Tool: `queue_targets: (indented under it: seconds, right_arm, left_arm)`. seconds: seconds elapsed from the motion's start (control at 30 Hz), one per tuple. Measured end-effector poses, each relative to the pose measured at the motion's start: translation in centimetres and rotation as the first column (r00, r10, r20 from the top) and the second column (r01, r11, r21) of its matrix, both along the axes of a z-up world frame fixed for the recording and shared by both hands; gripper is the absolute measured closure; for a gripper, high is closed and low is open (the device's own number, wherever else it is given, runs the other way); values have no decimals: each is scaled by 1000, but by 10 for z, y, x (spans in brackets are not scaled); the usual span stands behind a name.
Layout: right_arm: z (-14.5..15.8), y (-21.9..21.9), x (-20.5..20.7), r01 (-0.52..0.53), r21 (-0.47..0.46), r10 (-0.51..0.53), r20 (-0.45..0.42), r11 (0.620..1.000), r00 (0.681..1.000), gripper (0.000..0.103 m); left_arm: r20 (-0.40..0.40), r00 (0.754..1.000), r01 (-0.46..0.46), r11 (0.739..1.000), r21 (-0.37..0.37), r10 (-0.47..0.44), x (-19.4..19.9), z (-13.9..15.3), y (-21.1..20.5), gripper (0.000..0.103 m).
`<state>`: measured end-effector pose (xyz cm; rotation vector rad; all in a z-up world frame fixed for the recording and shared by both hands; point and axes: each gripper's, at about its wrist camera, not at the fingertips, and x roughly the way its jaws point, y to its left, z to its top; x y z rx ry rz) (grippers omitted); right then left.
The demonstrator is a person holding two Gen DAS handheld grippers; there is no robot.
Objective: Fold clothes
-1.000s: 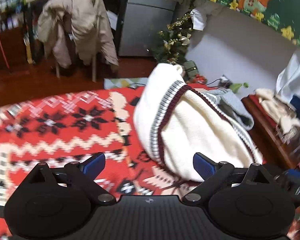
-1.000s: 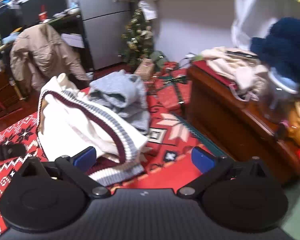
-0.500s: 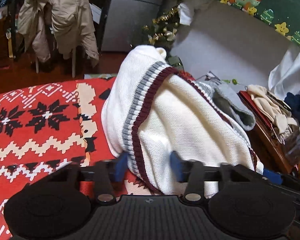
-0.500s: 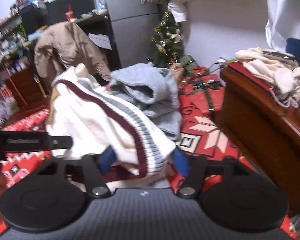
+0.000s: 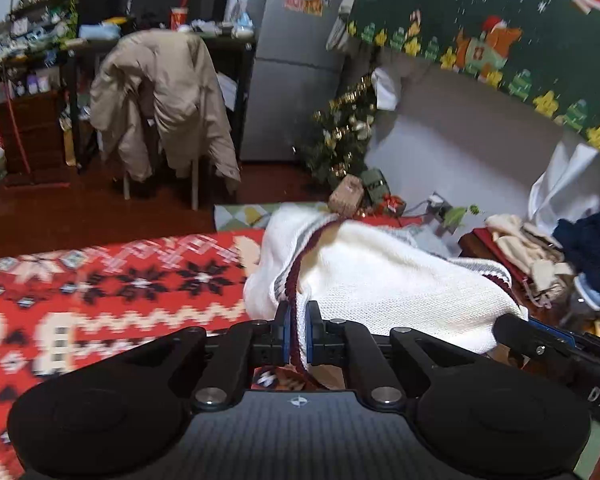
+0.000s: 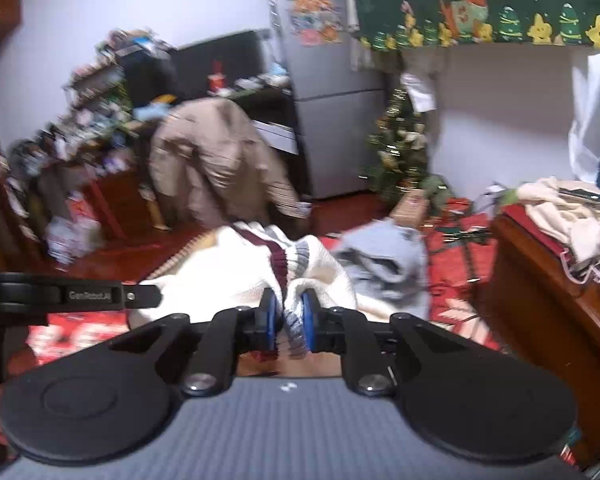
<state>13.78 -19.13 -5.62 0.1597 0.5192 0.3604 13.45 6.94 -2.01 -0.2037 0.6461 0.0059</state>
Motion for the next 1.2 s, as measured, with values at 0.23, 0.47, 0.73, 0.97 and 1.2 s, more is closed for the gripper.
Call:
queue_targets:
  seconds: [0.23,0.47,0.73,0.97,1.2]
  right_arm:
    - [72,25,-100,-116,74,114,35,990,993,89]
    - [107,65,-212,-207,88,206,19,974,978,89]
    - [38,109,-263,-218,7,215,-187,976,958,88]
    - [-34,106,-259,-216,-42,194,-302,975,933,85]
    - [-48,94,-236,-179,10,172,-325,984,930,71]
  left_arm:
    - [15,1000,-18,999,36,17,-116,62,27,96]
    - [-39,997,-69,997,20,70,-215,51,47,96]
    - [-163,981,-104,994,-9,101,-250,-38,59,96]
    - [-199,977,-97,992,-83,79,-253,-77,68,93]
    - [-147,985,-109,985,-131,89,-270,-79,72,73]
